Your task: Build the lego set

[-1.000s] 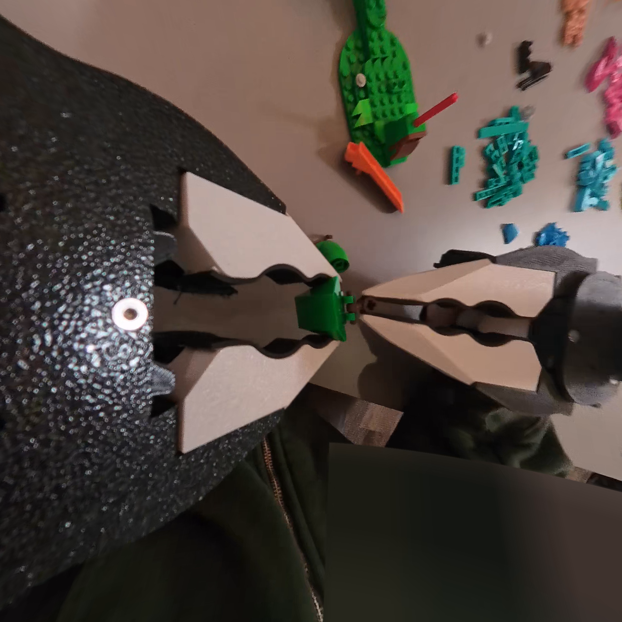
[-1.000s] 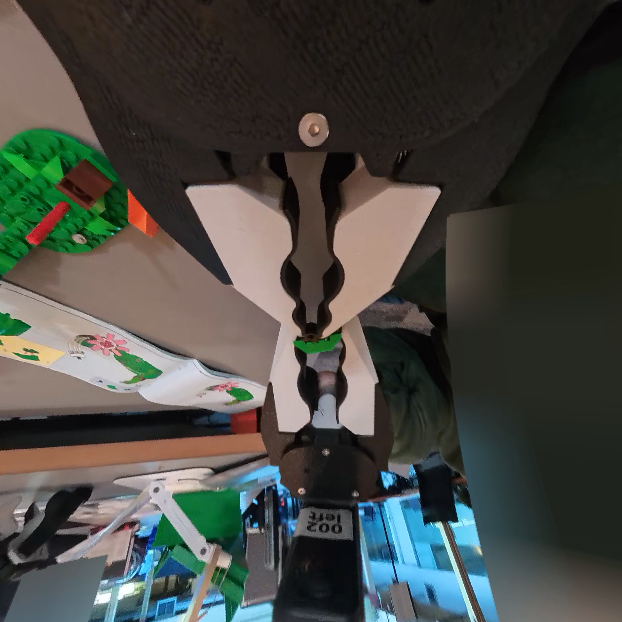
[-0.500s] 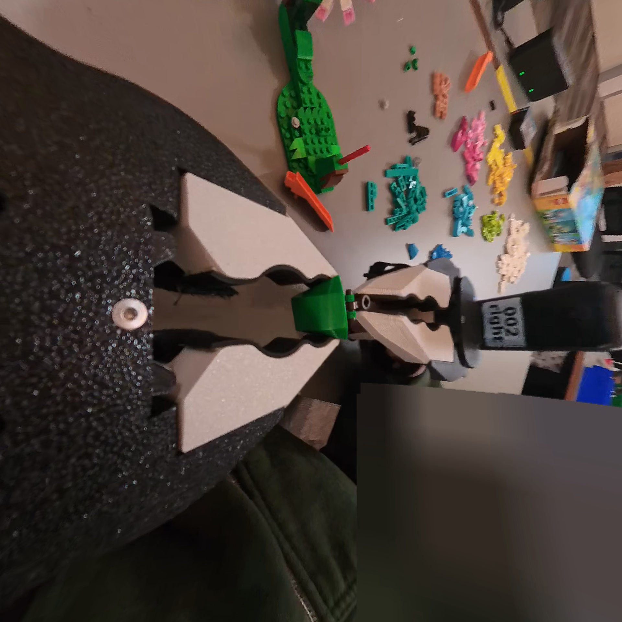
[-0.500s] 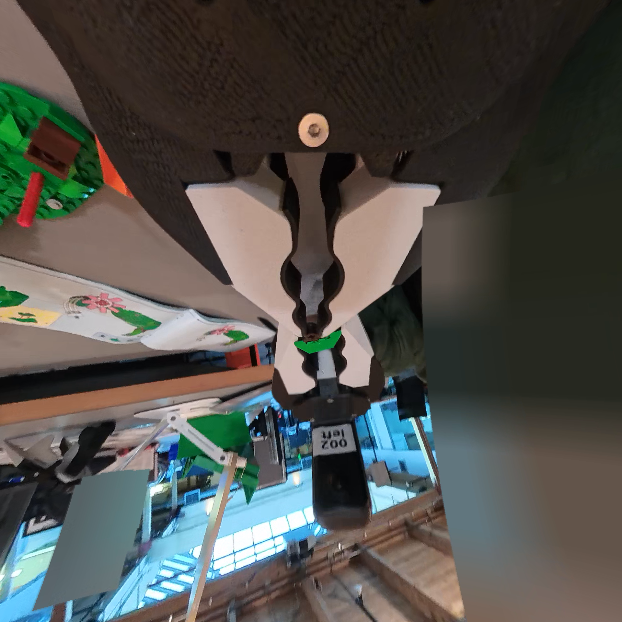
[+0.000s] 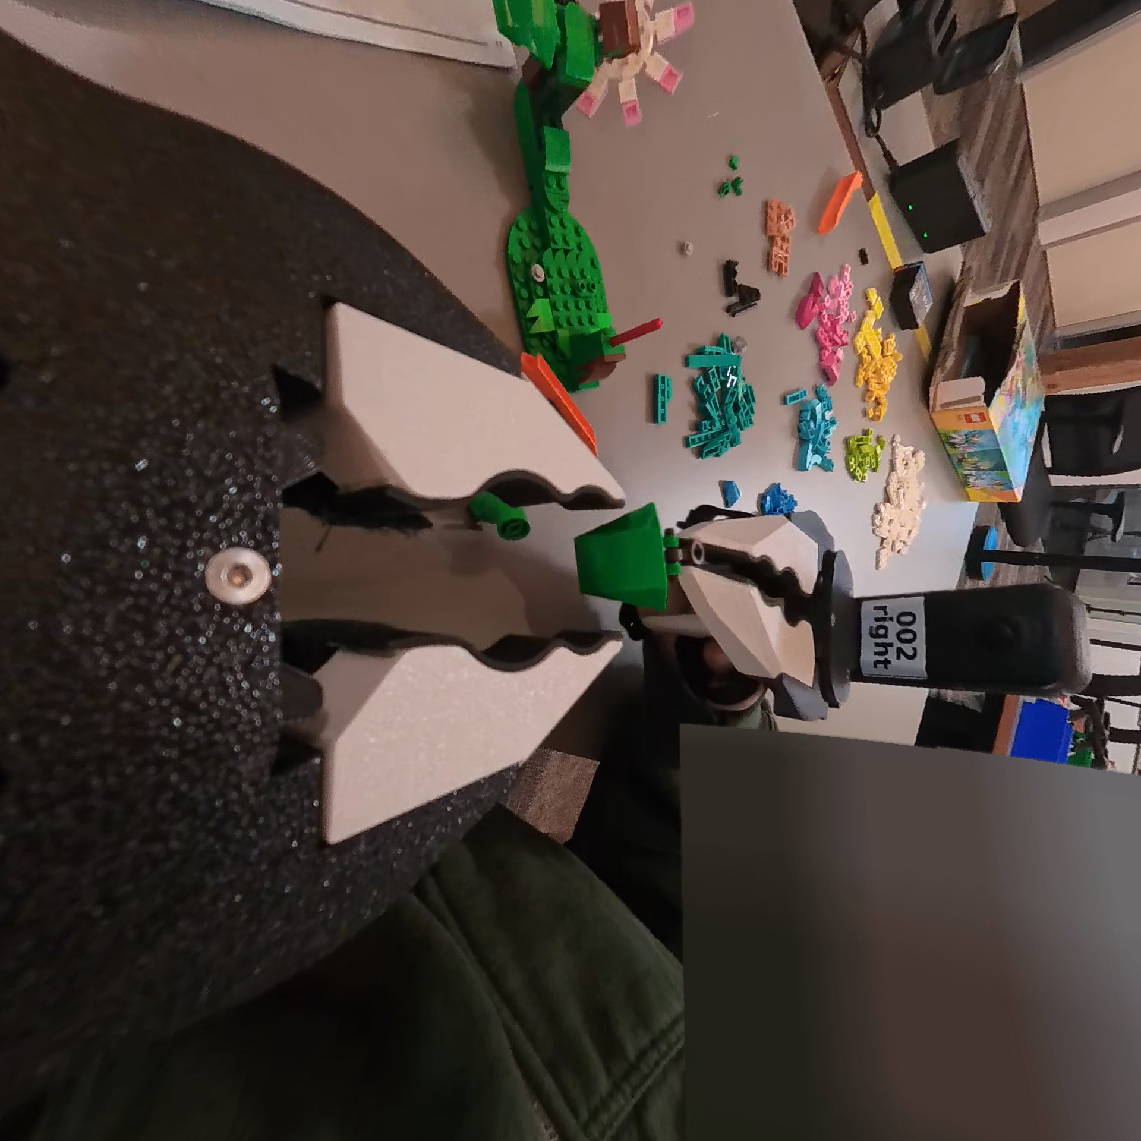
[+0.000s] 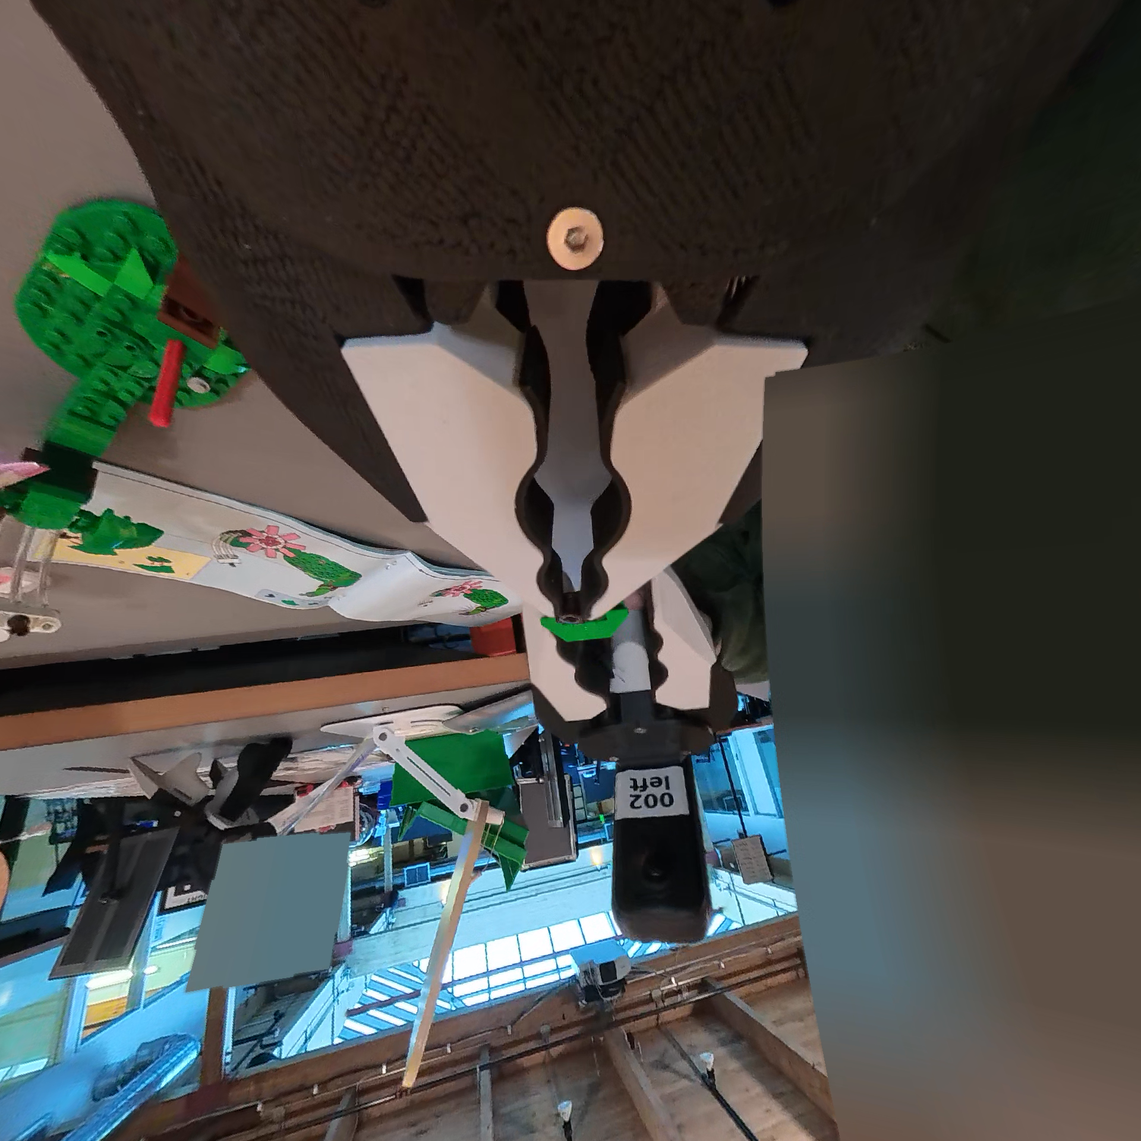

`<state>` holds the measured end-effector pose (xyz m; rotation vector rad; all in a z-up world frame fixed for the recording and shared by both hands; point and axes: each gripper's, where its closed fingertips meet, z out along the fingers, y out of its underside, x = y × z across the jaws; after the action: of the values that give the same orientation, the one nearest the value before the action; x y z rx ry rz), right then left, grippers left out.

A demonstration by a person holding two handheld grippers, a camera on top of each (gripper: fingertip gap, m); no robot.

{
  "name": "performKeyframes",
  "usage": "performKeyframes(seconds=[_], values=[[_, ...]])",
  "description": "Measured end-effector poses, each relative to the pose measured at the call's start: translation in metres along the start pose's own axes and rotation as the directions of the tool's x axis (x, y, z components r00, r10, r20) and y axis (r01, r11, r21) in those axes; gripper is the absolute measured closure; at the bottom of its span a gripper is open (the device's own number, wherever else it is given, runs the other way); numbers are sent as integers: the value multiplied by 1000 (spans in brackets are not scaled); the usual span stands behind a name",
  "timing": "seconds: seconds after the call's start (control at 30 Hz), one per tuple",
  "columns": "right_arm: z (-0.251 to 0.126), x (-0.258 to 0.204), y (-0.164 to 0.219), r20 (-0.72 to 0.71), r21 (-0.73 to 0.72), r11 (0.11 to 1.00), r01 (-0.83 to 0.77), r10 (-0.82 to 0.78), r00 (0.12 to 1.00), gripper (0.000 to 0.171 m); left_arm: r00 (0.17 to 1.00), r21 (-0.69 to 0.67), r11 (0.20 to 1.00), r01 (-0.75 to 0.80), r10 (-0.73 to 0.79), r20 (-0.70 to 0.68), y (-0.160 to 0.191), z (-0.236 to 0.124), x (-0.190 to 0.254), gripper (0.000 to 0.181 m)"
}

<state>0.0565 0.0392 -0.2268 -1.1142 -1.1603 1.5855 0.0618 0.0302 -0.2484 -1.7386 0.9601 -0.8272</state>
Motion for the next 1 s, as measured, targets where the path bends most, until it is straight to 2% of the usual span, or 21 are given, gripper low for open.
performKeyframes(seconds=[0.13,0.2,0.33,0.6,0.73,0.87,1.0], values=[[2,-4,2,11,-22,999,25,-25,1000,167,1000,19,1000,-5,5,-16,-4,-2,3,144],[3,-6,1,16,-17,1000,25,-24,1000,168,1000,6,1000,-11,11,-7,-1,-1,2,153],[3,-4,-2,15,25,1000,-8,8,1000,168,999,29,999,-31,30,23,-4,-1,0,155],[1,-6,-13,52,155,985,-71,63,997,167,997,207,976,-69,59,54,-21,-1,2,156],[1,-4,-14,43,180,980,-86,79,996,168,1000,298,954,-18,13,18,-24,-1,2,156],[0,-1,-10,11,116,992,-46,46,999,168,1000,245,969,23,-17,-25,-18,0,1,154],[-8,9,-11,-38,101,994,-29,33,999,168,995,201,975,-92,83,52,-12,-6,-6,157]])
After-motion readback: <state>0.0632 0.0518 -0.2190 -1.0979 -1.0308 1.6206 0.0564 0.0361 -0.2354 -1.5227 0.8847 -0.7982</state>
